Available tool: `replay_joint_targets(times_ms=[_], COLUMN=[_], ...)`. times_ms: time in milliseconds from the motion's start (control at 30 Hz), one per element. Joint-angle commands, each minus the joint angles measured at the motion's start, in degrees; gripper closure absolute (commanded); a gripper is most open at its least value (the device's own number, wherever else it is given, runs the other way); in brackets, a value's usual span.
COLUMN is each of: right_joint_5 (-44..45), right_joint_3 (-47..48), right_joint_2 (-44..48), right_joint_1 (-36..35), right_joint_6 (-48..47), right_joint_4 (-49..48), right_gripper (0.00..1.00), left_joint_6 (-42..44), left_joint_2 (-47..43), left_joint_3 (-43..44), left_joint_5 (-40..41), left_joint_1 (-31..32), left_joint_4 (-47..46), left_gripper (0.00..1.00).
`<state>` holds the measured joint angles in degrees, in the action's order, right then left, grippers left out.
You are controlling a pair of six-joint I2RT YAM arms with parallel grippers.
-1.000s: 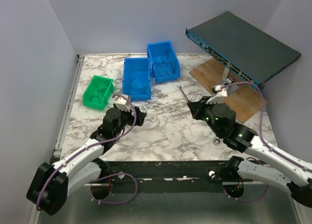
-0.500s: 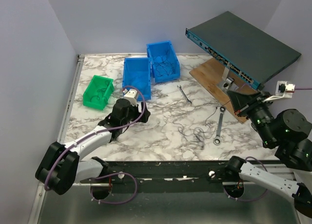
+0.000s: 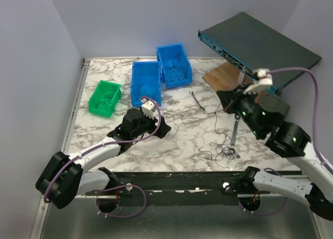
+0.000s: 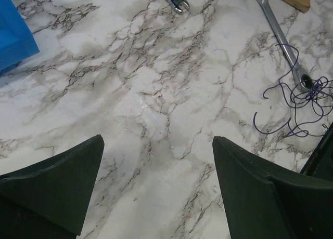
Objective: Untangle the cables
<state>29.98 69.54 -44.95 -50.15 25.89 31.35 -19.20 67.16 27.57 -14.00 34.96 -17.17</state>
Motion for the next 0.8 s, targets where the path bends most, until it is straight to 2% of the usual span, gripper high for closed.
replay_joint_targets(times_ms=[0, 100, 267, 400, 500, 600, 767], right_joint_5=[-6.77, -6.82, -9.00, -8.33, -8.10, -7.56, -7.35], right_joint_3=[10.29, 22.23, 43.64, 52.59, 49.35, 38.18, 16.55], right_joint_2=[-13.90, -24.52, -36.20, -40.70, -39.68, -34.63, -24.35], right_joint_1=[-0.05, -0.04, -0.06, -0.03, -0.04, -0.08, -0.04], right_joint_6=[-5.68, -7.41, -9.57, -10.33, -9.36, -7.40, -1.17], right_joint_4=[-9.32, -10.33, -9.95, -9.16, -9.73, -13.07, -17.45], right_gripper=[0.99, 0.99, 0.99, 0.99, 0.99, 0.99, 0.99], left_joint_6=[1.32, 1.35, 1.45, 1.19, 1.09, 1.34, -1.80], left_joint_2=[-3.83, -6.62, -10.44, -12.43, -13.39, -13.72, -13.14], left_joint_3=[-2.44, -4.36, -6.95, -7.75, -7.92, -7.08, -3.64], left_joint_5=[-1.89, -0.38, 1.96, 4.17, 5.79, 9.91, 30.23], left_joint_1=[0.11, 0.10, 0.06, 0.02, 0.03, 0.02, -0.02], left_joint_4=[-5.00, -6.41, -8.32, -8.14, -7.49, -4.62, 7.38], left_gripper=[0.11, 0.11, 0.11, 0.11, 0.11, 0.11, 0.11])
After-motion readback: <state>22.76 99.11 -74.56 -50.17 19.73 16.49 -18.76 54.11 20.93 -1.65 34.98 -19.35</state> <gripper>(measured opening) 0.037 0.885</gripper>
